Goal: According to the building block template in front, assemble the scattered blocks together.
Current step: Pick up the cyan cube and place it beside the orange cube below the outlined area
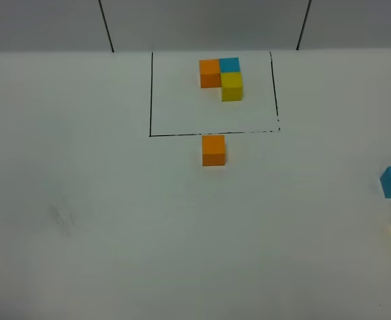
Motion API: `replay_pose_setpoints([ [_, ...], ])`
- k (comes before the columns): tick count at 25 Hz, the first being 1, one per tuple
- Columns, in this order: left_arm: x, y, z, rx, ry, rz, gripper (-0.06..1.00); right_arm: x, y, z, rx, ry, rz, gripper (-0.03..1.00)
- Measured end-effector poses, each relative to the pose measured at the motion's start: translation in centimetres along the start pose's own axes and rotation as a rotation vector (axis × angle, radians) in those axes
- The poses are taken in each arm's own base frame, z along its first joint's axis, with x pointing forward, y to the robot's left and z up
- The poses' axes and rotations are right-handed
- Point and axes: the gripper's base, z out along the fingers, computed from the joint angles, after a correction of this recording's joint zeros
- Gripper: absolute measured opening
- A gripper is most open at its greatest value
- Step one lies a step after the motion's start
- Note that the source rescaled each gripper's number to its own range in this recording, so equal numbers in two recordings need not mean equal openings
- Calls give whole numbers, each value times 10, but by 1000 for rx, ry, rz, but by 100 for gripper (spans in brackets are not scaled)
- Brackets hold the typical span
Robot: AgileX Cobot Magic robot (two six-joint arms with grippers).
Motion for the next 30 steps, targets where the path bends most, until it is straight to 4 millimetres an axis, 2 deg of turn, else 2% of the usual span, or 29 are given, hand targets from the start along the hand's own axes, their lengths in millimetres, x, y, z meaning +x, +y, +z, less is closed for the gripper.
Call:
replay_pose_setpoints([
  [30, 0, 0, 0, -1, -1, 0, 71, 0, 0, 0, -1, 0, 9, 2],
])
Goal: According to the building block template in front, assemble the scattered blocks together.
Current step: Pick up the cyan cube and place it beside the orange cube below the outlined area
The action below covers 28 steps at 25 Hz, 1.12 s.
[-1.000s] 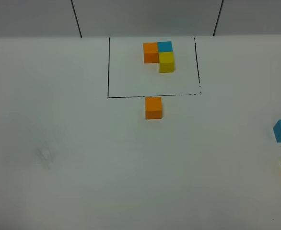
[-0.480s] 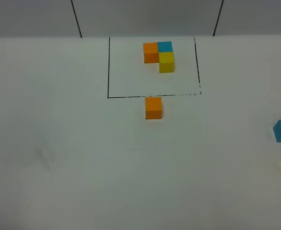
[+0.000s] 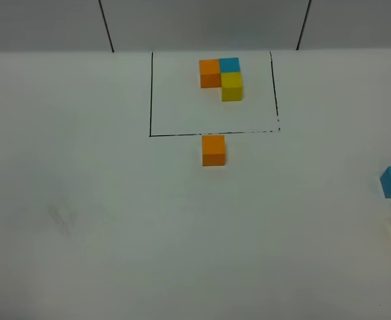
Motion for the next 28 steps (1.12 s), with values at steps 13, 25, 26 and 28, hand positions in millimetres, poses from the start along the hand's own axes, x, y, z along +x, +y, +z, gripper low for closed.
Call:
replay_pose_setpoints([
  [13, 0, 0, 0, 0, 0, 0, 70, -46, 19, 61, 27, 335, -59, 86],
  [25, 0, 0, 0, -2, 0, 1, 70, -88, 43, 216, 67, 712, -272, 90],
  [26, 0, 0, 0, -2, 0, 1, 70, -82, 44, 228, 61, 742, -287, 90],
  [28, 0, 0, 0, -2, 0, 1, 70, -72, 43, 248, 47, 781, -299, 90],
])
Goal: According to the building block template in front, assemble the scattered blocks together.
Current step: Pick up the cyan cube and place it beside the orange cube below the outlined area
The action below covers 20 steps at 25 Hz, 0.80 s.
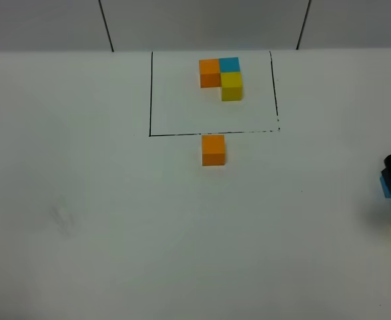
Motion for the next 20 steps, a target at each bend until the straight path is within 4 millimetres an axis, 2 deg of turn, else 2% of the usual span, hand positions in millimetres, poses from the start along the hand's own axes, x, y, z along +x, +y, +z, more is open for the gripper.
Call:
replay_pose_setpoints([
  [3, 0, 0, 0, 0, 0, 0, 70, -6, -11, 28, -24, 34, 45, 90],
  [6, 0, 0, 0, 0, 0, 0, 70, -8, -24, 46, -69, 54, 102, 89],
  [14, 0, 0, 0, 0, 0, 0, 70, -14, -29, 66, -111, 29, 113, 86],
  [20, 0, 0, 0, 0, 0, 0, 70, -18, -39, 92, -107, 77, 157, 79],
])
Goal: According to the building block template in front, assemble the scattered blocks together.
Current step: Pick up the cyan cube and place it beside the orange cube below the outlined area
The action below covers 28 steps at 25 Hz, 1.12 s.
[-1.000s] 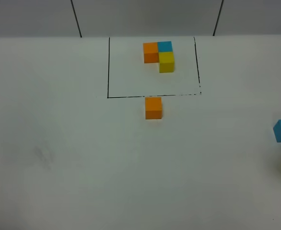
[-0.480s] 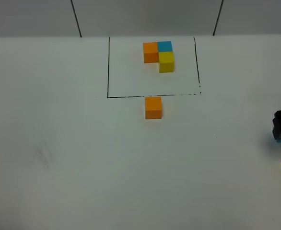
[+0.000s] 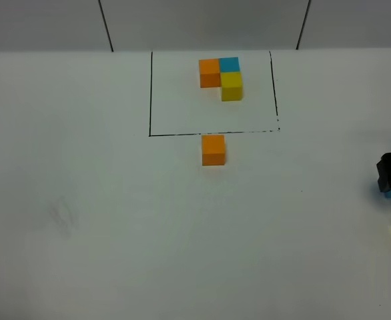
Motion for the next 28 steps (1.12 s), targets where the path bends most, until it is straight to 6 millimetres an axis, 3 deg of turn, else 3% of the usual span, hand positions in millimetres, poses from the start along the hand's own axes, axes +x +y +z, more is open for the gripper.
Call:
replay_pose_setpoints([
  [5, 0, 0, 0, 0, 0, 0, 70, -11, -3, 12, 3, 0, 25, 76],
  [14, 0, 0, 0, 0, 0, 0, 70, -10, -10, 32, 16, 40, 74, 73],
  [16, 0, 0, 0, 0, 1, 0, 70, -10, -10, 32, 16, 38, 84, 64],
  [19, 0, 0, 0, 0, 1, 0, 70, -9, -10, 32, 16, 45, 94, 30],
  [20, 0, 0, 0, 0, 1, 0, 70, -9, -10, 32, 16, 48, 95, 25],
  [25, 0, 0, 0, 0, 1, 0, 70, -12, -4, 29, 16, 74, 34, 26],
  [28, 0, 0, 0, 0, 1, 0, 70, -31, 20, 17, 27, 67, -175, 26],
])
